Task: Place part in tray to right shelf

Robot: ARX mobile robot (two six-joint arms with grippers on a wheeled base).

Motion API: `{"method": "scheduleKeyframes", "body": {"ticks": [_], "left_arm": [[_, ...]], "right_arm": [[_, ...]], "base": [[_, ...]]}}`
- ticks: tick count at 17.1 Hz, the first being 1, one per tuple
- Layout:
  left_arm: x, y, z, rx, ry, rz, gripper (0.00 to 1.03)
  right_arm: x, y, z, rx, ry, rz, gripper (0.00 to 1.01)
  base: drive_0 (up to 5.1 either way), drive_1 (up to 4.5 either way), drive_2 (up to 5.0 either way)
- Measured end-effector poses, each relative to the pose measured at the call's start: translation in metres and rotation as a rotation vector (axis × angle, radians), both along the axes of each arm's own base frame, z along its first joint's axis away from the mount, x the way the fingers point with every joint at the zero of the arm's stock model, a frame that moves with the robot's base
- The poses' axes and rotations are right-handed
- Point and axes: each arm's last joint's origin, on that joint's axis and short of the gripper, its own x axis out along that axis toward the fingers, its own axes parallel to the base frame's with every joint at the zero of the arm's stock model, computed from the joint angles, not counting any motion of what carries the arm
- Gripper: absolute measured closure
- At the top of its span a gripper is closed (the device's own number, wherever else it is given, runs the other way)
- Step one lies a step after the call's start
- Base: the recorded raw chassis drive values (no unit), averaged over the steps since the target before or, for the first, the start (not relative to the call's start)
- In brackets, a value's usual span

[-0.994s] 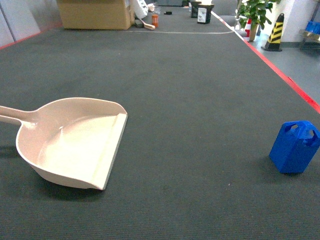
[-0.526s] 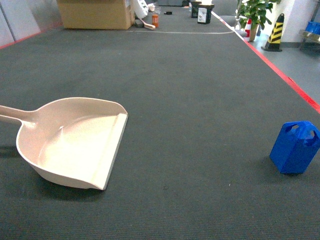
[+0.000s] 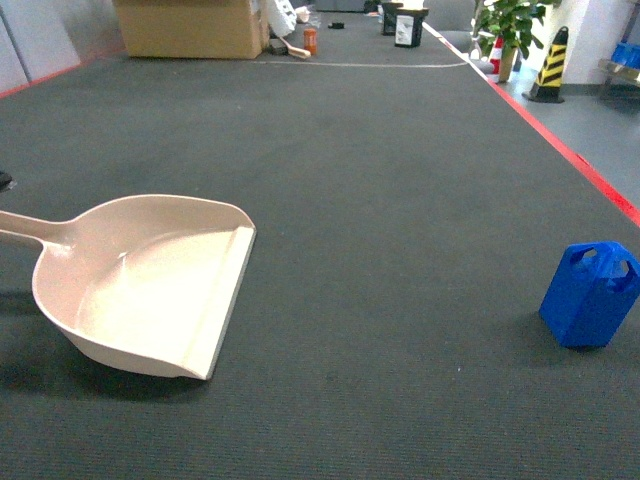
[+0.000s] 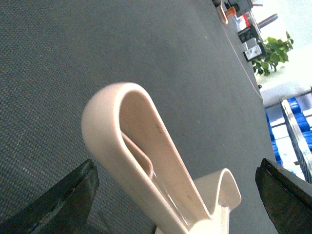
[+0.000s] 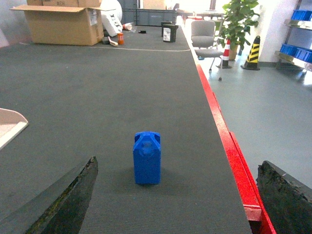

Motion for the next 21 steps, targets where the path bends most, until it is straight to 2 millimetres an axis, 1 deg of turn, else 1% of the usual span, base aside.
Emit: {"method": "scheduleKeyframes", "body": {"ticks": [5,6,8,9,10,12,13,14,16,18,21], "left_arm": [[0.038,0.009,-0.012,-0.069,0.005,0.040,0.05],[0.044,0.007,-0.014,-0.085,0.004,0.031,0.10],[0.050,-0.001,-0.021,-0.116,0.010,-0.002,0.35],[0.051,-0.003,-0.023,-0.131,0.002,-0.015,0.46],[0.051,-0.005,-0.026,-0.142,-0.001,-0.018,0.59],[0.051,-0.005,-0.028,-0.204,-0.030,-0.035,0.80],[0.051,-0.006,-0.027,-0.247,-0.042,-0.029,0.85],[0.050,-0.006,-0.026,-0.277,-0.054,-0.024,0.87],[0.040,-0.008,-0.028,-0.310,-0.065,-0.016,0.87],[0.031,-0.010,-0.022,-0.314,-0.087,-0.023,0.87],[0.025,-0.012,-0.016,-0.309,-0.108,-0.029,0.88]], "right_arm": [[0.000,0.000,0.000,0.000,0.000,0.000,0.03],[0.000,0.000,0.000,0.000,0.000,0.000,0.03],[0.000,0.000,0.000,0.000,0.000,0.000,0.03],[0.000,0.000,0.000,0.000,0.000,0.000,0.03],[0.000,0.000,0.000,0.000,0.000,0.000,0.03],[0.000,0.000,0.000,0.000,0.000,0.000,0.03],[0.000,0.000,0.000,0.000,0.000,0.000,0.03],[0.000,0.000,0.000,0.000,0.000,0.000,0.03],[0.000,0.000,0.000,0.000,0.000,0.000,0.03],[0.000,0.000,0.000,0.000,0.000,0.000,0.03],[0.000,0.000,0.000,0.000,0.000,0.000,0.03]], "base": [[0.0,0.00,0.0],[0.0,0.00,0.0],[0.0,0.00,0.0],[0.0,0.00,0.0],[0.0,0.00,0.0],[0.0,0.00,0.0],[0.0,0.00,0.0],[0.0,0.00,0.0],[0.0,0.00,0.0],[0.0,0.00,0.0],[0.0,0.00,0.0]]}}
